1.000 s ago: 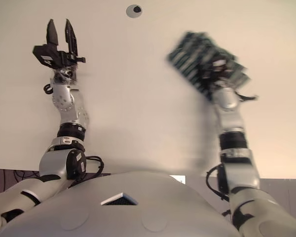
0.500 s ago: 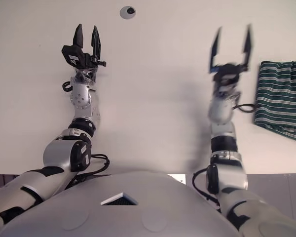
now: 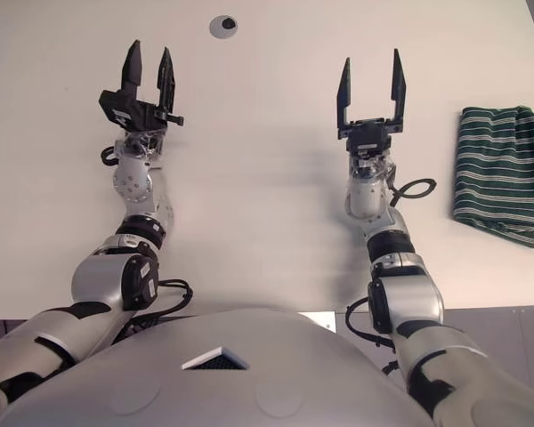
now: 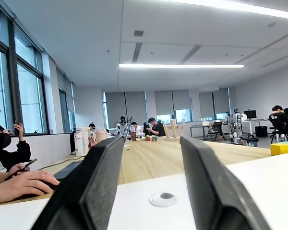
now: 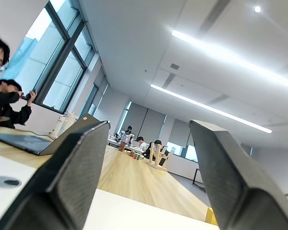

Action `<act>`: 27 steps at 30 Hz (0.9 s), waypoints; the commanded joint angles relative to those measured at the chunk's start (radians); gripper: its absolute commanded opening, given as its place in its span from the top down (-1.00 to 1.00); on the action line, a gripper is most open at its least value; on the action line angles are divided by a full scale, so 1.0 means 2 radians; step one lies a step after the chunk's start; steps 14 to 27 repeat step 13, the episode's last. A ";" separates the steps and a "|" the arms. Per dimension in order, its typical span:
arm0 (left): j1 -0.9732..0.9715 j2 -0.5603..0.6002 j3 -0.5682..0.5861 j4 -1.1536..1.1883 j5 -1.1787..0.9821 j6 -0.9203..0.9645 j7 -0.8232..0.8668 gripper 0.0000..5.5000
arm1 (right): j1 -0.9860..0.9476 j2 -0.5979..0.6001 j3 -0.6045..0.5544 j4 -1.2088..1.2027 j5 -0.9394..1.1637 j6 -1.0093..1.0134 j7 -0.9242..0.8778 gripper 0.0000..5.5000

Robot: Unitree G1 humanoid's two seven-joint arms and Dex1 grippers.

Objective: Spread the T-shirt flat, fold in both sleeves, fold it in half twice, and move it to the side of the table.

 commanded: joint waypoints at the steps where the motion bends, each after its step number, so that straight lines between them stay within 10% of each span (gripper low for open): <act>1: 0.035 -0.005 -0.004 0.004 0.000 -0.010 -0.006 0.24 | 0.020 0.003 0.003 0.024 0.084 -0.025 0.064 -0.10; 27: 0.028 0.010 0.001 0.010 -0.004 0.000 -0.010 0.24 | 0.036 0.033 -0.003 -0.007 0.194 -0.005 0.182 -0.10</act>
